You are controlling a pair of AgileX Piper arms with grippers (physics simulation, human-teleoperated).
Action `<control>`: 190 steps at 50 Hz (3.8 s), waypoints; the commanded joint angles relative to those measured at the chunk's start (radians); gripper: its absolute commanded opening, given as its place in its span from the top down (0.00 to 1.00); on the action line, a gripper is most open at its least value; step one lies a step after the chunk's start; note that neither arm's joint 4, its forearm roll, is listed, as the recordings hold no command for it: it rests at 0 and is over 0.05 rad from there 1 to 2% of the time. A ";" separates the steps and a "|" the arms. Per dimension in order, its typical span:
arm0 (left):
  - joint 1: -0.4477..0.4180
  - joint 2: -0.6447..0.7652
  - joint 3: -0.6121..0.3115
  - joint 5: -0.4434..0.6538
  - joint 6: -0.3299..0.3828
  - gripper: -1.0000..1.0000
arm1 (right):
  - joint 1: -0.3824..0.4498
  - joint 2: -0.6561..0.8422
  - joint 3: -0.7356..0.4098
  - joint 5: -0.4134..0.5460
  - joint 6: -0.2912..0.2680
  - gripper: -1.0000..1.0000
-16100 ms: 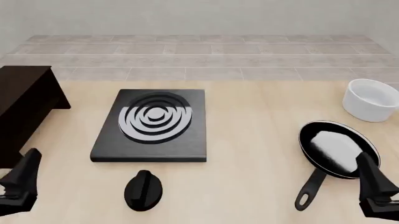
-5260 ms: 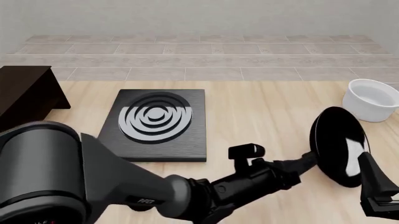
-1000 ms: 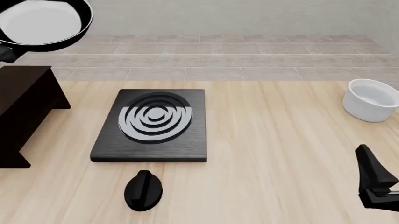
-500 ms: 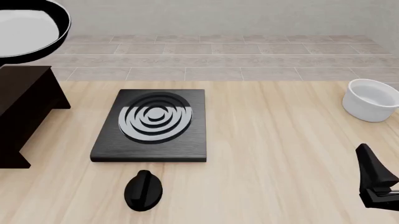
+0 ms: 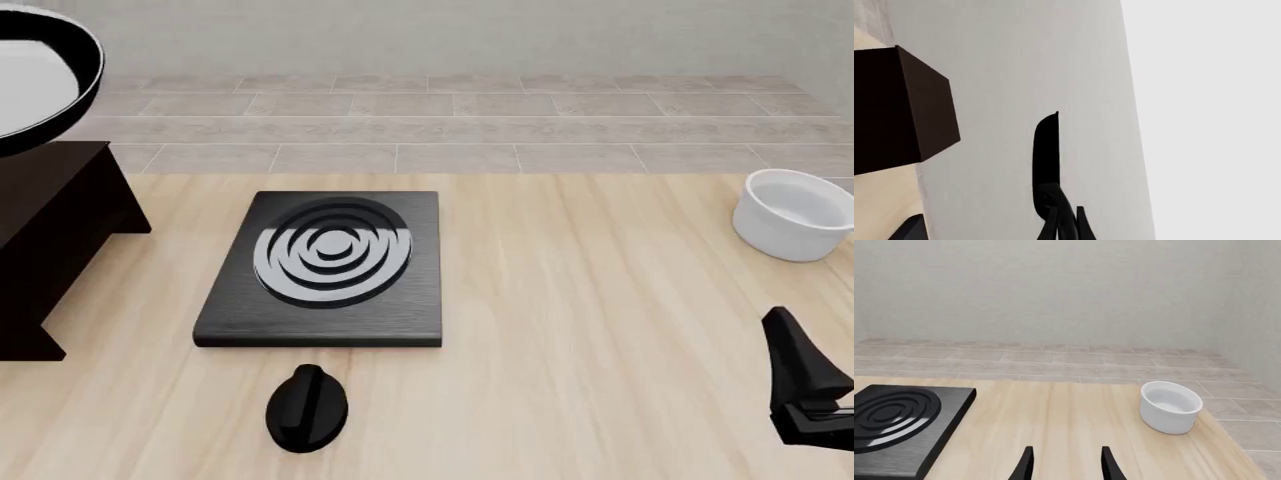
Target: Put the frying pan on top of the cabinet.
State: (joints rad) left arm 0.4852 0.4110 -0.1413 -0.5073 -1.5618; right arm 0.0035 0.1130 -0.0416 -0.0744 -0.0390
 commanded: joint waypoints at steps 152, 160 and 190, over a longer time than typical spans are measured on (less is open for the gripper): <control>0.206 0.294 0.037 -0.204 0.060 1.00 | 0.001 0.114 0.034 -0.145 -0.001 0.00; 0.206 0.325 0.042 -0.227 0.068 1.00 | 0.000 0.135 0.037 -0.168 0.001 0.00; 0.239 0.410 0.065 -0.310 0.081 1.00 | 0.004 0.202 0.036 -0.232 -0.008 0.00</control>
State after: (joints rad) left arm 0.7186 0.7926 -0.0638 -0.7615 -1.4901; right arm 0.0065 0.2976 -0.0048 -0.2904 -0.0452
